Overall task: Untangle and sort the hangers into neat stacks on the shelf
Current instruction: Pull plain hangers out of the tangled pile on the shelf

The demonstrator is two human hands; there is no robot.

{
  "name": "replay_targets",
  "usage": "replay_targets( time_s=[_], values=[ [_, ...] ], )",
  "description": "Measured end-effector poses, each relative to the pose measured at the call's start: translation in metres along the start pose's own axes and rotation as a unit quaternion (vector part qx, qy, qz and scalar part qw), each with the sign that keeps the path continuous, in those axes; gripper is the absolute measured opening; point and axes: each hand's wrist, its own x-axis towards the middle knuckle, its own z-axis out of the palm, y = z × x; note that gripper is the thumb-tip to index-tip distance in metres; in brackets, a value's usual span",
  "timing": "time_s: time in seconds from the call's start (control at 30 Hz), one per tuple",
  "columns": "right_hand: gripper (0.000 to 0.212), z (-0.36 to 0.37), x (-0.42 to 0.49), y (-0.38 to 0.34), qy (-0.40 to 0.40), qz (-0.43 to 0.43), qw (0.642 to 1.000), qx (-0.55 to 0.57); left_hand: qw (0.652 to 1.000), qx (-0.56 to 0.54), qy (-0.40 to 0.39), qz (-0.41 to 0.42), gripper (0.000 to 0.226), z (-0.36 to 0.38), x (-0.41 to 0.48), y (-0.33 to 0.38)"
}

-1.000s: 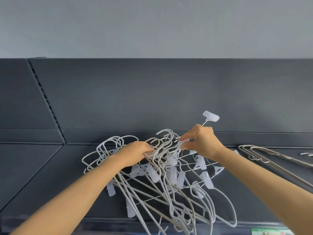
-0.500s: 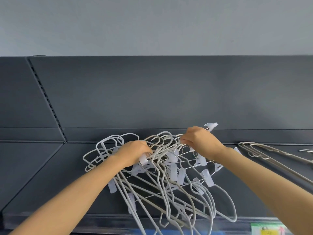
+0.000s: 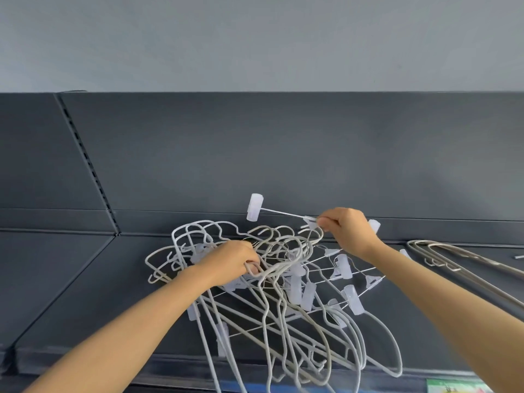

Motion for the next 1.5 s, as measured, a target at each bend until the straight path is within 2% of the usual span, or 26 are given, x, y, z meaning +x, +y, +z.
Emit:
replay_targets(
  time_s=[0.5,0.6,0.7,0.77,0.9,1.07,1.2,1.37,1.5],
  values=[
    [0.027,-0.016,0.041,-0.023,-0.122,0.065,0.989,-0.046,0.998,0.025,0.047,0.035,0.021,0.000,-0.006,0.000],
    [0.027,-0.014,0.038,-0.024,-0.133,0.046,0.990,-0.031,0.998,0.029,0.046,0.023,0.023,0.000,-0.010,-0.001],
    [0.023,-0.014,0.032,-0.027,-0.151,-0.007,0.988,-0.042,0.999,0.026,0.045,-0.001,0.025,-0.001,-0.011,-0.003],
    [0.021,-0.015,0.030,-0.028,-0.155,-0.018,0.987,-0.045,0.999,0.017,0.047,-0.004,0.026,-0.003,-0.011,-0.005],
    [0.017,-0.019,0.028,-0.025,-0.155,0.040,0.987,0.010,0.999,0.018,0.048,0.001,0.024,-0.006,-0.011,-0.006],
    [0.033,-0.026,0.026,-0.029,-0.160,0.074,0.984,0.024,0.997,0.043,0.062,0.028,0.026,-0.006,-0.011,-0.003],
    [0.034,-0.029,0.027,-0.034,-0.167,0.078,0.983,0.015,0.993,0.059,0.089,0.057,0.027,-0.007,-0.009,0.000],
    [0.019,-0.029,0.031,-0.039,-0.165,0.073,0.983,0.012,0.983,0.099,0.130,0.087,0.034,-0.011,-0.011,0.012],
    [0.015,-0.023,0.033,-0.042,-0.167,0.074,0.983,-0.001,0.975,0.165,0.118,0.093,0.037,0.004,-0.012,0.010]
  ],
)
